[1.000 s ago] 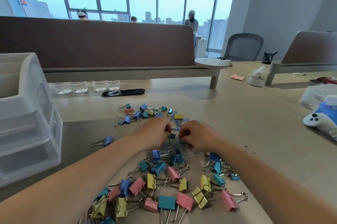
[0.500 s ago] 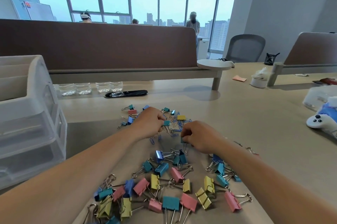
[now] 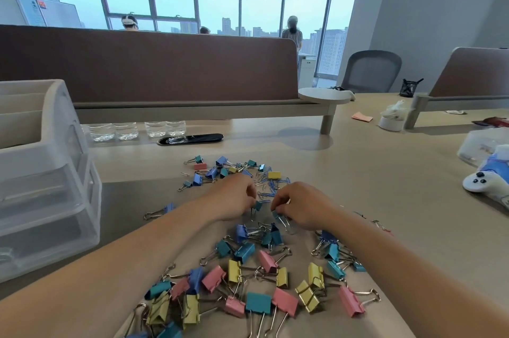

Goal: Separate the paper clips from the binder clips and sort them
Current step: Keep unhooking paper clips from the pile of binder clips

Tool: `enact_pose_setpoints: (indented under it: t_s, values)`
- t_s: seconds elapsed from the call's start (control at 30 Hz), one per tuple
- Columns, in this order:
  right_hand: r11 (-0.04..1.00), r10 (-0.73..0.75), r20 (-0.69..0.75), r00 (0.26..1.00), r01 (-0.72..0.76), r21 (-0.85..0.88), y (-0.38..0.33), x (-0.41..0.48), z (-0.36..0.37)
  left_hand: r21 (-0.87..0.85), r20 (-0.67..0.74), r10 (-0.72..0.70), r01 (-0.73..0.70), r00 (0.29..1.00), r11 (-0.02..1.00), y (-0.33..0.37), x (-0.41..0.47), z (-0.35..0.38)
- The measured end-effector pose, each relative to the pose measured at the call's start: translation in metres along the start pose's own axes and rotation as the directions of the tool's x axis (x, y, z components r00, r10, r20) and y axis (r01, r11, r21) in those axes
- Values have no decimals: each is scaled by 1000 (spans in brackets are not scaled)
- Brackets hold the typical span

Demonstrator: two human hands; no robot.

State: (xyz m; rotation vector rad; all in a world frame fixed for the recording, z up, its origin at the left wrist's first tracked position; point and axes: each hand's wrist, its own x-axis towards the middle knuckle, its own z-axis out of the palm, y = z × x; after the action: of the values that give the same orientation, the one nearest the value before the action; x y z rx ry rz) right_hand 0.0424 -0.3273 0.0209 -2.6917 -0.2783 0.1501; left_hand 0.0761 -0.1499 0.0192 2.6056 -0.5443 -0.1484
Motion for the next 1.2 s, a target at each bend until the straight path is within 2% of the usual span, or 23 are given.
enact_pose_setpoints:
  t_s: [0.17, 0.4, 0.57, 0.77, 0.97, 1.2]
  values:
    - [1000, -5, 15, 1000, 5, -18, 0, -8, 1, 97, 50, 37, -41, 998, 994, 5, -11, 7]
    - [1000, 8, 26, 1000, -8, -10, 0, -10, 2, 109, 103, 53, -64, 993, 992, 10, -19, 8]
    - [999, 23, -92, 995, -26, -27, 9, 2, -2, 173, 106, 47, -65, 993, 983, 9, -9, 3]
    - [997, 56, -212, 976, -66, -43, 23, 38, -7, 174, 27, 84, -87, 996, 981, 7, 23, -6]
    - [981, 12, -239, 971, -58, -186, 36, 82, -7, 211, -68, 88, -72, 994, 975, -1, 59, -11]
    - [951, 18, -194, 981, -77, -301, 40, 104, -1, 230, -5, 100, -97, 995, 968, -3, 66, -5]
